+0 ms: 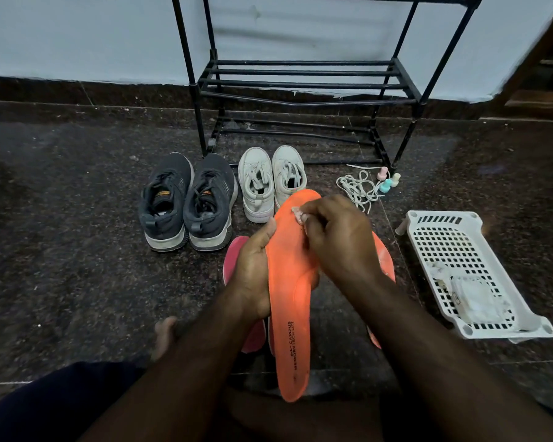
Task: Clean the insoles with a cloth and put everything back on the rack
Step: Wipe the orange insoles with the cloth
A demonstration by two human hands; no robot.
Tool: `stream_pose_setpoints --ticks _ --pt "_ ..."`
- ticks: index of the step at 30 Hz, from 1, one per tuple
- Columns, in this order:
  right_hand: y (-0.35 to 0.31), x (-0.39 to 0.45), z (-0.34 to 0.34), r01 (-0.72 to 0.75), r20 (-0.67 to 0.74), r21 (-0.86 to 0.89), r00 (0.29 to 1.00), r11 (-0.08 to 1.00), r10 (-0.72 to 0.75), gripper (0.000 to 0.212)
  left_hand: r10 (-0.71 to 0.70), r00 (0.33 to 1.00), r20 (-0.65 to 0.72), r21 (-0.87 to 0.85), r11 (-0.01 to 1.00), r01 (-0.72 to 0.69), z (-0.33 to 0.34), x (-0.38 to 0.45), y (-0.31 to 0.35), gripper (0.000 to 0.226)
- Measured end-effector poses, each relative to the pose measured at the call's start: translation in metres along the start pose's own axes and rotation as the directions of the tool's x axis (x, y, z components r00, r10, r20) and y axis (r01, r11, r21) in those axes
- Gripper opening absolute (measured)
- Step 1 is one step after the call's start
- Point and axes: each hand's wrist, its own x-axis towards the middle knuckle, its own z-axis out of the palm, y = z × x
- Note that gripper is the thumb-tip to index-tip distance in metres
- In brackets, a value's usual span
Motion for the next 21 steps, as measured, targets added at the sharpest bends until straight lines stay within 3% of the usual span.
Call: stream_pose_setpoints --ticks 4,7,9,13,15,18,19,21 --pt "-0.008 -0.015 0.012 0.082 0.133 -0.019 0.988 0.996 -0.079 0.014 -0.038 0.999 -0.023 -0.009 0.999 0.038 -0.001 -0.001 0.001 0.061" --pt "-0.013 -0.024 0.014 0.053 0.269 0.059 0.961 0.997 -0.067 0.013 -0.027 0.999 -0.037 0.008 1.000 0.027 -0.002 -0.002 0.005 0.062" --pt "-0.014 -0.019 0.008 -0.019 0.259 0.131 0.966 0.991 -0.015 0.011 -0.010 0.998 -0.056 -0.002 1.000 0.010 -0.001 -0.002 0.006 0.058" --pt "-0.012 -0.006 0.000 -0.061 0.060 0.149 0.997 0.987 0.052 0.013 -0.015 0.996 -0.083 -0.021 1.000 0.013 0.004 -0.001 0.001 0.060" --pt "-0.018 -0.011 0.005 -0.036 0.150 0.109 0.989 0.993 0.020 0.014 -0.037 0.995 -0.094 0.005 0.999 0.037 0.003 -0.002 0.001 0.063" --pt "-0.025 -0.022 0.008 -0.056 0.389 0.103 0.921 0.993 0.012 0.014 -0.020 0.995 -0.096 0.027 0.999 0.023 0.000 -0.001 0.005 0.067" --pt "-0.024 -0.021 0.004 -0.086 0.417 0.139 0.909 0.987 0.021 0.014 -0.015 0.994 -0.106 0.018 1.000 0.017 -0.001 -0.001 0.005 0.067" --pt "-0.016 -0.012 -0.006 -0.097 0.298 0.181 0.954 0.979 0.039 0.015 -0.011 0.995 -0.099 -0.013 1.000 0.010 0.001 -0.003 0.006 0.064"
